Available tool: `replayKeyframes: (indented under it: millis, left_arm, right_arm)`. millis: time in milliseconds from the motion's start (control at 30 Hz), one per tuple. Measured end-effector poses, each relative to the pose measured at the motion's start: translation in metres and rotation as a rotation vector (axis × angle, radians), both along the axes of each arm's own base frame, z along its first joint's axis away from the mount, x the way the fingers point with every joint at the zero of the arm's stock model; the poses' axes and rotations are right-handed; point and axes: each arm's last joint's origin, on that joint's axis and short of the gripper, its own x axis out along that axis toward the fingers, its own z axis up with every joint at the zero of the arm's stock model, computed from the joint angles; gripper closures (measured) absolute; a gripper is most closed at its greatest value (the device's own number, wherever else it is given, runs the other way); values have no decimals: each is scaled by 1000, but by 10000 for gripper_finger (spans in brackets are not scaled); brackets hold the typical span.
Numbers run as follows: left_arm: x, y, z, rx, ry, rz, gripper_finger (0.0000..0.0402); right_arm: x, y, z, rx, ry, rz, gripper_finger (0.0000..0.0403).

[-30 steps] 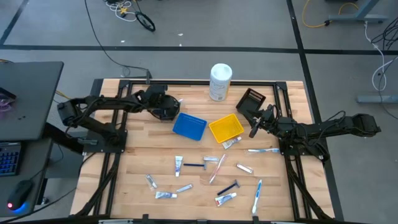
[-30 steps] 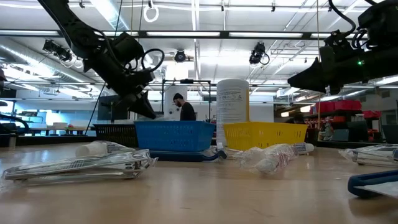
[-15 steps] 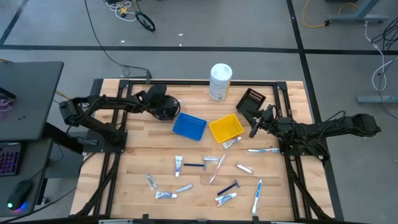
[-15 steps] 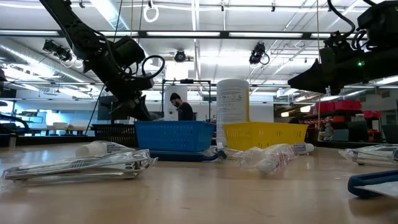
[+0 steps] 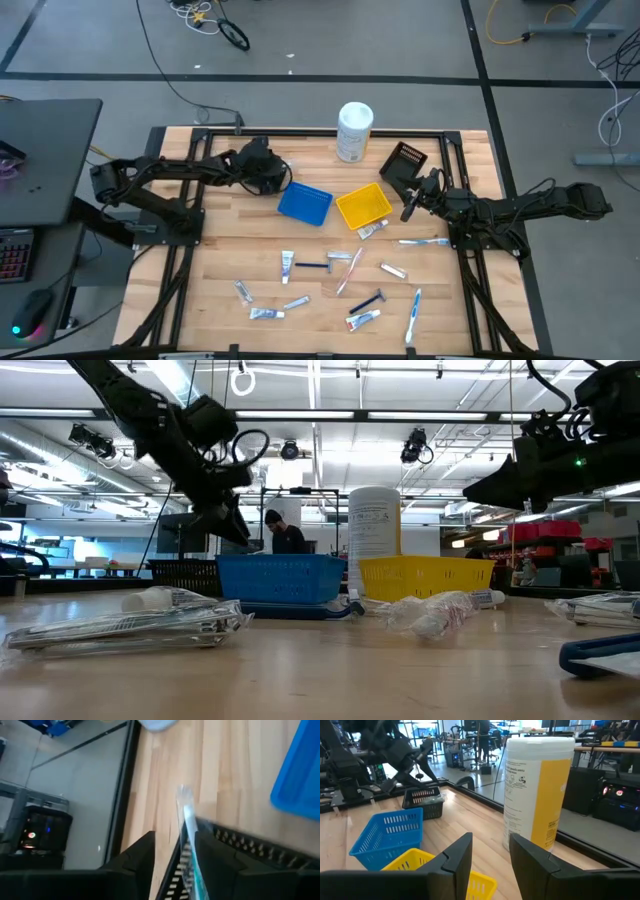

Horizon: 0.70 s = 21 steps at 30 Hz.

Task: Pick & Place Travel size toiletries
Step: Put the white toothpaste into the blue bin

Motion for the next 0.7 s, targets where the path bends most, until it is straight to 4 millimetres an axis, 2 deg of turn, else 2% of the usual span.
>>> replayKeyframes:
  millis: [133,367,500,700]
  left_arm:
    - [6,-23,13,-110,-41,-40,243]
    - [16,-69,35,-484,-201,-229,247]
    - [18,-94,36,-649,-209,-342,250]
    - [20,-127,34,-799,-194,-343,240]
  right_arm:
    - [0,0,-1,2,8,0,263]
    - [0,0,-1,2,8,1,263]
    - [0,0,-1,2,14,1,263]
    - [-1,0,-4,29,24,-2,263]
